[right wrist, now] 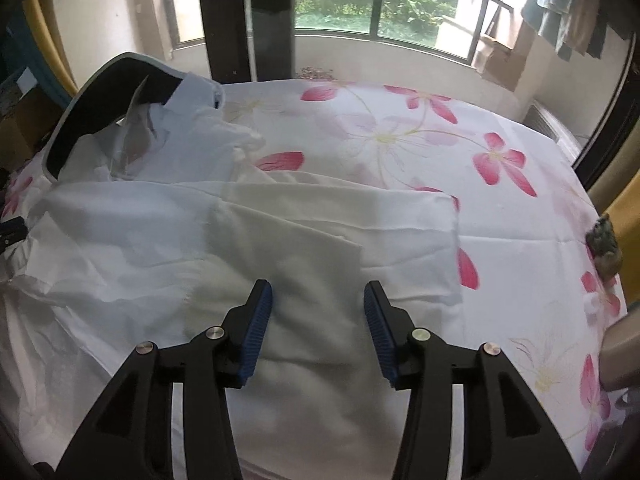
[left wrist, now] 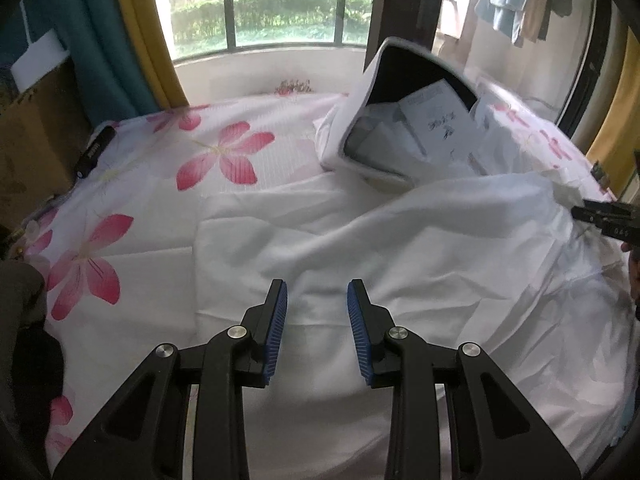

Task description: Fold large clothes

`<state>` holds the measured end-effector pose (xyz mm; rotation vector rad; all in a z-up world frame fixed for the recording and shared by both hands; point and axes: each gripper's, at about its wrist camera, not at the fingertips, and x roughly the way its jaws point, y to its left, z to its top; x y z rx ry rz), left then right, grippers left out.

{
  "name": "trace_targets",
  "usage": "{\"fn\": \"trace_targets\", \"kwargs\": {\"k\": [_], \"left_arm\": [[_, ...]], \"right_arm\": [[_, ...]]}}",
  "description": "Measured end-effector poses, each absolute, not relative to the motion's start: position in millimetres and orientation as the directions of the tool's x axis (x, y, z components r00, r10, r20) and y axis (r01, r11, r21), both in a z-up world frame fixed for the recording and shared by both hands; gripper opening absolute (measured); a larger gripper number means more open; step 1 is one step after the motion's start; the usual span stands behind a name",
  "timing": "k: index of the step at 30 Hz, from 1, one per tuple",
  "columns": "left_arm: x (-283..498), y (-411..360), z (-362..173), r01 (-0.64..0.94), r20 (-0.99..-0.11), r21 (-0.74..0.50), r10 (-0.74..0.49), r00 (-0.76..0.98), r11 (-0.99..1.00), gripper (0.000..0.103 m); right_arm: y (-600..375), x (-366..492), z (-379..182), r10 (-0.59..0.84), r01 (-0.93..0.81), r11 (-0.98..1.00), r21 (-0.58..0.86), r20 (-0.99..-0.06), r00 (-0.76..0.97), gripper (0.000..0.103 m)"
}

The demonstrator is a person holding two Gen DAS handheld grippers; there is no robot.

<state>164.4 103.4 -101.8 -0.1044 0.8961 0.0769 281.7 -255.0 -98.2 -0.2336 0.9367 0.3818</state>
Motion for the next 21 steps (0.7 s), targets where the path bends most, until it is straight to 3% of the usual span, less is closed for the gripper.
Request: {"fn": "trace_targets", "kwargs": {"k": [7,12,21], "left_arm": [[151.2,103.6,-91.5,-0.115,-0.759,-0.070,0.022,0.650,0.991,0.033],[149.5,113.1,-113.0,-0.130,-0.816,-0.066,0.021,0.578,0.989,0.033],[153.9,113.7,-84.9,-0.109,-0.771,-0.061,0.023,0.637,0.992,0.035]], "right_arm": [[-266.2,275.3,-99.0,0.204,-0.389,0.921,-0.026,-0.819,0.536,0.048],[-271.8,272.3,-95.0,0.194,-0.371,0.928,-0.030,-0.812,0.551,0.048],[-275.0,266.7,-85.6,0.190,-0.378,0.925,-0.041,-0.811,0.554,0.048]]}}
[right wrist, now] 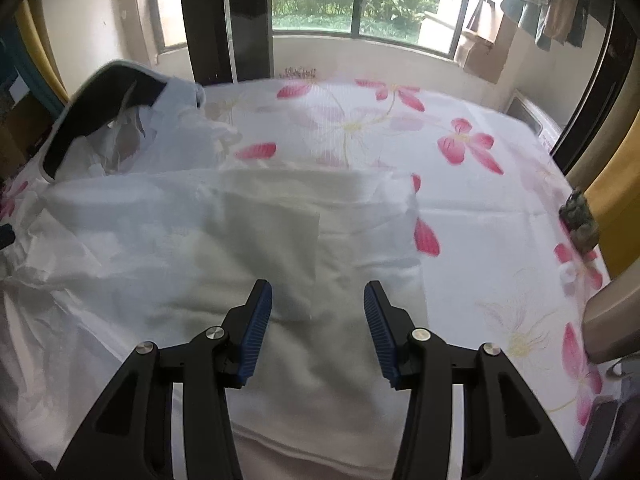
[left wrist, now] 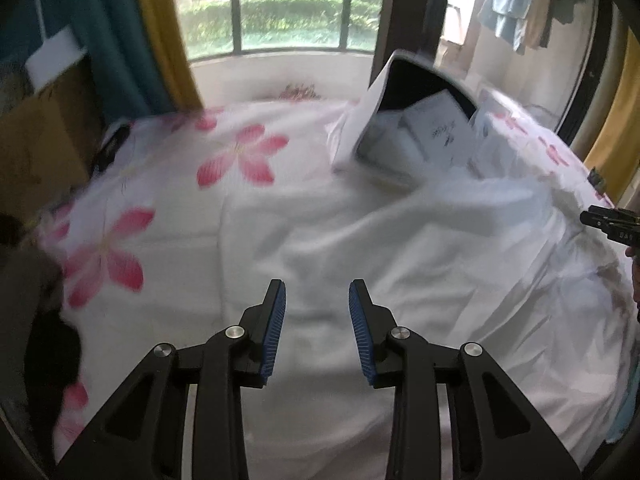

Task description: Fold large clothes

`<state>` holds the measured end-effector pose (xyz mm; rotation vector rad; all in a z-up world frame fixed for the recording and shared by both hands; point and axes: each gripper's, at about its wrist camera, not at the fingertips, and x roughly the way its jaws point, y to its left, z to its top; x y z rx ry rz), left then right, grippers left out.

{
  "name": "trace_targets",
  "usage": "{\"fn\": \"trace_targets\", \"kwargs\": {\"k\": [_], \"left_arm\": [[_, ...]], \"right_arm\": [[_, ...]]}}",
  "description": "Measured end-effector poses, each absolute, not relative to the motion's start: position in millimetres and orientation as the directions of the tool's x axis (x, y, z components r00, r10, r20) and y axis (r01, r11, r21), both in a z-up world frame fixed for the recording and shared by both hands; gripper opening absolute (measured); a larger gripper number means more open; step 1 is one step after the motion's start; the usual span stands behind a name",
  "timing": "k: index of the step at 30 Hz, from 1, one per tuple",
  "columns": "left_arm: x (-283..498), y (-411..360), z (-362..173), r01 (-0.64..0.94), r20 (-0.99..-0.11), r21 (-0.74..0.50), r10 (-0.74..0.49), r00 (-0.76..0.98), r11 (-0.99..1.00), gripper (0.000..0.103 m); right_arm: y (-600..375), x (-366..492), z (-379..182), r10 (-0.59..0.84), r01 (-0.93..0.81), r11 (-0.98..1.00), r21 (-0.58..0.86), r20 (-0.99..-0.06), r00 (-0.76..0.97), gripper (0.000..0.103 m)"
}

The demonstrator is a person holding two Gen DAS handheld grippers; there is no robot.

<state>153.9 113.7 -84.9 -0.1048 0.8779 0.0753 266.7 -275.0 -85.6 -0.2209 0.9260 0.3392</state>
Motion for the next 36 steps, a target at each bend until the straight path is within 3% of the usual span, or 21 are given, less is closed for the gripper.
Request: {"fn": "trace_targets", "kwargs": {"k": [8,16,17,19,21,32,36], "left_arm": [[215.0,99.6,-54.9,-0.008,-0.737,-0.070,-0.046,0.674,0.998,0.035],[266.6,95.3,-65.8,-0.013,-0.751,-0.067,-0.042,0.659,0.998,0.035],[270.1,96.1,-68.8,-0.019,-0.755,-0.062,-0.034,0.655,0.998,0.035],[275.6,98.1,-72.2,-0.035,-0.760,-0.058,-0.022,0.649,0.998,0.035],[279.4,103.4,-74.3,-0.054,-0.762,-0.062,-0.013,0.647,0.997,0.035],[276.7,129.7,-90.5,-0.120,-0.777,-0.062,0.027,0.629,0.991,0.035],[276.9,138.1,-96.9,-0.134,-0.778,-0.070,0.030,0.628,0.989,0.043]], "right_arm": [[-240.2,288.2,-47.9,0.259,-0.489,0.868,-0.083,-0.766,0.588,0.048],[-157.9,316.8,-33.0,0.380,-0.652,0.753,-0.090,-0.749,0.543,0.049],[-150.1,318.7,-33.5,0.392,-0.665,0.742,-0.088,-0.748,0.536,0.051],[-127.3,326.9,-33.2,0.428,-0.698,0.711,-0.083,-0.737,0.523,0.074],[-107.5,335.3,-34.1,0.445,-0.716,0.693,-0.083,-0.732,0.516,0.079],[-42.8,399.0,-70.3,0.436,-0.718,0.696,-0.015,-0.785,0.439,0.079],[-47.6,401.4,-78.8,0.401,-0.710,0.701,-0.076,-0.780,0.480,0.079]]}}
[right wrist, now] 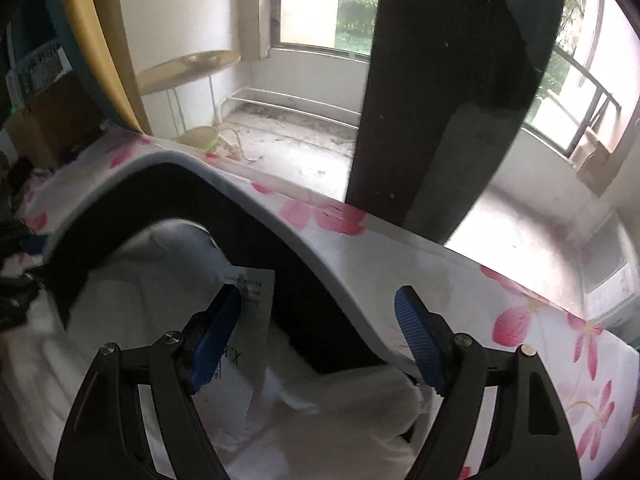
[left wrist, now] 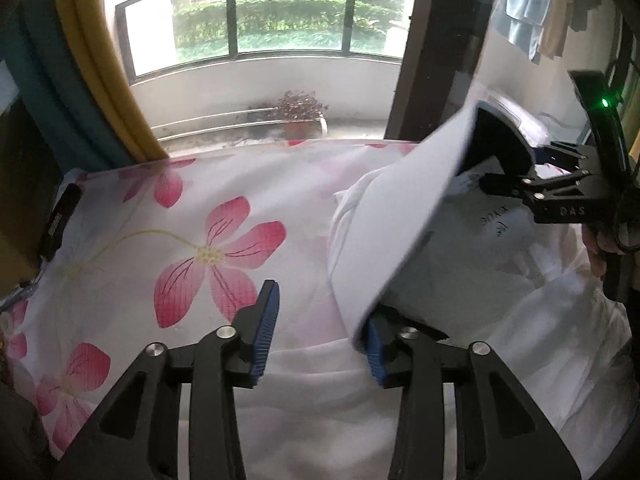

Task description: Fold large clothes

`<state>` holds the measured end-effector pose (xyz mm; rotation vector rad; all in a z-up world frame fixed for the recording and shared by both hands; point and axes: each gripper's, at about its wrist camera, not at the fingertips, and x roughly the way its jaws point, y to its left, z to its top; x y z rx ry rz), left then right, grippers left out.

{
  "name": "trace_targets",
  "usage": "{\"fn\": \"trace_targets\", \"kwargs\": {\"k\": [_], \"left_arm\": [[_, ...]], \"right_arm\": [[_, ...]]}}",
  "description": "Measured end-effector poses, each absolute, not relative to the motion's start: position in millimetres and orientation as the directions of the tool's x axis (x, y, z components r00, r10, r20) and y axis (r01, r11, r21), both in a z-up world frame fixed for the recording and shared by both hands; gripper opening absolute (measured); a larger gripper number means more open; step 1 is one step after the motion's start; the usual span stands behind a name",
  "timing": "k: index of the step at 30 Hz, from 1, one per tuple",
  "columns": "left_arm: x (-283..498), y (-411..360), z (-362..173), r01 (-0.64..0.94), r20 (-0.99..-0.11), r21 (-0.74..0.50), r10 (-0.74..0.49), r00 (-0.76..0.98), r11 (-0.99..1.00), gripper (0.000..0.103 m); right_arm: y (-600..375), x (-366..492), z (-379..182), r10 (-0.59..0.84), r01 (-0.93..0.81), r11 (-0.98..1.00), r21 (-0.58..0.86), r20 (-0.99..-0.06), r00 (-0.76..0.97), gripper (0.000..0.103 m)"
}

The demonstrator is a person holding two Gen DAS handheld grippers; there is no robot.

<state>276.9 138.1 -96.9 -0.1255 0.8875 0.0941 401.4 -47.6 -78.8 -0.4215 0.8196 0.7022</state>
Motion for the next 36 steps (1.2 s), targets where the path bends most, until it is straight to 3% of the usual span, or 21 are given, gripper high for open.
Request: {"fn": "trace_targets", "kwargs": {"k": [7,8,9,10,12,15,24,30,33,35,36], "left_arm": [[278.4,146.3,-104.1,-0.155,-0.772,-0.076,0.040,0.634,0.985,0.047],[278.3,148.6,-106.4,-0.168,-0.776,-0.071,0.051,0.629,0.983,0.047],[278.6,150.4,-107.8,-0.177,-0.779,-0.072,0.055,0.624,0.982,0.049],[278.2,154.2,-109.9,-0.189,-0.781,-0.083,0.054,0.622,0.979,0.051],[277.4,153.2,-107.8,-0.189,-0.780,-0.071,0.064,0.622,0.979,0.051],[278.8,144.1,-103.3,-0.175,-0.772,-0.027,0.091,0.629,0.984,0.051],[292.1,140.1,-100.4,-0.127,-0.783,-0.066,0.028,0.621,0.990,0.051],[275.2,131.7,-86.6,-0.078,-0.802,-0.100,-0.034,0.596,0.992,0.051],[258.1,129.4,-65.6,-0.053,-0.788,-0.120,-0.063,0.612,0.991,0.053],[252.3,129.5,-55.1,-0.034,-0.773,-0.130,-0.080,0.629,0.991,0.054],[252.0,127.5,-49.7,-0.028,-0.764,-0.132,-0.084,0.640,0.991,0.054]], "right_arm": [[-67.1,401.6,-92.4,0.334,-0.683,0.718,-0.134,-0.794,0.507,0.079],[-69.7,401.1,-92.5,0.325,-0.677,0.722,-0.144,-0.794,0.514,0.074],[-72.7,401.0,-93.7,0.296,-0.662,0.729,-0.172,-0.793,0.533,0.050],[-76.3,402.2,-95.6,0.277,-0.651,0.736,-0.187,-0.794,0.541,0.033],[-87.7,407.1,-99.0,0.296,-0.647,0.749,-0.143,-0.801,0.520,0.018],[-97.9,404.0,-96.4,0.334,-0.664,0.738,-0.123,-0.788,0.517,0.009],[-132.0,381.2,-67.8,0.290,-0.604,0.762,-0.232,-0.712,0.639,0.009],[-149.1,381.9,-95.9,0.278,-0.631,0.761,-0.147,-0.806,0.522,0.011],[-156.5,381.0,-92.7,0.294,-0.629,0.770,-0.106,-0.816,0.497,0.016],[-159.3,378.4,-88.4,0.301,-0.629,0.772,-0.092,-0.819,0.488,0.024],[-161.1,376.8,-84.6,0.304,-0.630,0.772,-0.088,-0.819,0.487,0.033]]}}
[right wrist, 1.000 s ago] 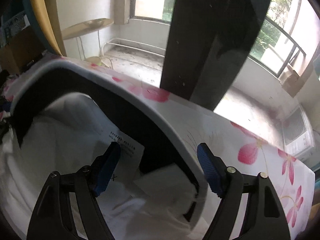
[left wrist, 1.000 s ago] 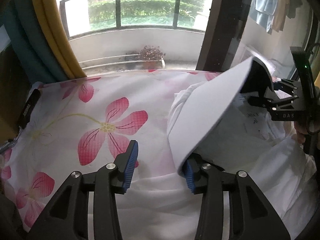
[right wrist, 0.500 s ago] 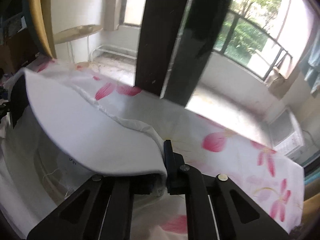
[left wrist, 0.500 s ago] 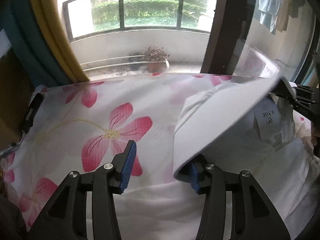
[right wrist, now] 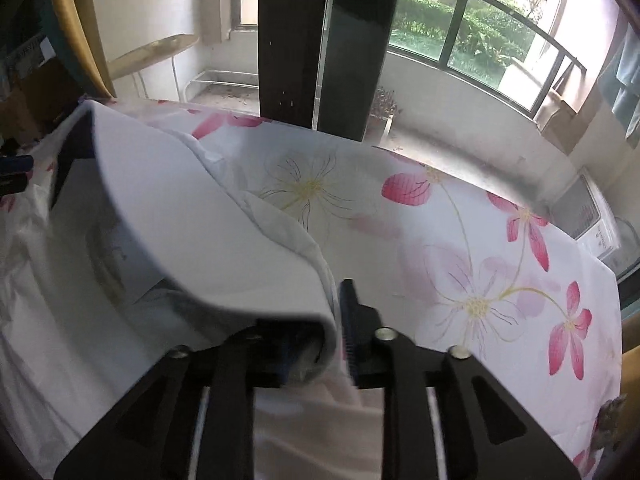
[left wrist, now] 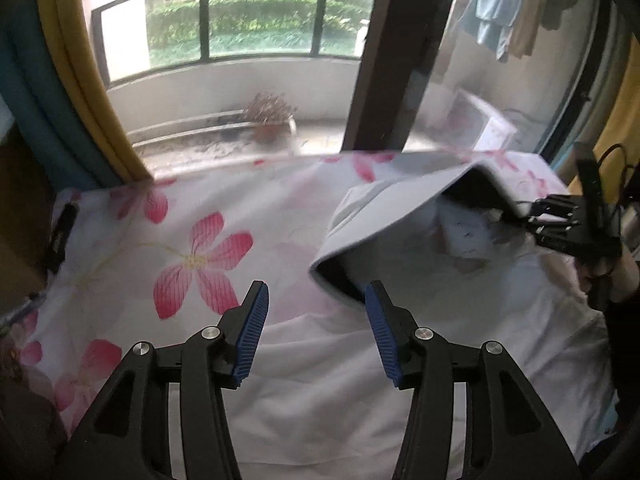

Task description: Fold large clothes

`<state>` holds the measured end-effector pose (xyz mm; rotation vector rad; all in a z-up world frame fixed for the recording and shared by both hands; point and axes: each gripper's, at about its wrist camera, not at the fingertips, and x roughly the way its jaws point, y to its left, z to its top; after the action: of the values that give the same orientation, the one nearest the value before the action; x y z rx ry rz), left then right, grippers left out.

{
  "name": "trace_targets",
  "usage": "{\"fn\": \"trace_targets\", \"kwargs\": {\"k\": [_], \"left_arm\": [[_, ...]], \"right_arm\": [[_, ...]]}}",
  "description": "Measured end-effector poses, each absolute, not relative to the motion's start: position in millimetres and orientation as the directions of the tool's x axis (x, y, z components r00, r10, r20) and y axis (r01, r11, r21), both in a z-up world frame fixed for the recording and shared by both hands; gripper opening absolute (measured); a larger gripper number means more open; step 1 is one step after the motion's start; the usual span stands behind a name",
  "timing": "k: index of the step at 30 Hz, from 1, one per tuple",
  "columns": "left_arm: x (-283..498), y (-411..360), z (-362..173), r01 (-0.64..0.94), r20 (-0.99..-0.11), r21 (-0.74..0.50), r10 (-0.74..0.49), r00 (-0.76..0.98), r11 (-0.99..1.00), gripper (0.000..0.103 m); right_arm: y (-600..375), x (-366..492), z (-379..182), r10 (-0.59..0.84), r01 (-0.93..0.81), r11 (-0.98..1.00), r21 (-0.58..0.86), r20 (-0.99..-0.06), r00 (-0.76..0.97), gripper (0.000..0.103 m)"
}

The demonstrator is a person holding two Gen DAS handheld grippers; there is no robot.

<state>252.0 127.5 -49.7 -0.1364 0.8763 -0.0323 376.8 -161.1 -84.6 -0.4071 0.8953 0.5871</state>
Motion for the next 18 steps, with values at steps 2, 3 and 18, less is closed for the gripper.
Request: {"fn": "trace_targets", "kwargs": {"k": [2,3,18], "left_arm": [[257.4,127.0,-41.7,-0.025,-0.743,-0.126,-0.077,0.665,0.992,0.055],[264.2,128.3,-40.7,-0.038,-0.738,-0.120,-0.063,0.672,0.992,0.055],[325.6,133.4,-56.5,-0.045,-0.715,-0.221,-0.131,0.687,0.974,0.057]], "right_arm": [[-165.8,372.1,-78.6,0.325,-0.638,0.767,-0.071,-0.814,0.481,0.046],[-167.9,370.1,-73.8,0.341,-0.642,0.764,-0.057,-0.810,0.477,0.051],[-168.7,372.3,-21.4,0.423,-0.643,0.765,-0.039,-0.722,0.547,0.060]]}}
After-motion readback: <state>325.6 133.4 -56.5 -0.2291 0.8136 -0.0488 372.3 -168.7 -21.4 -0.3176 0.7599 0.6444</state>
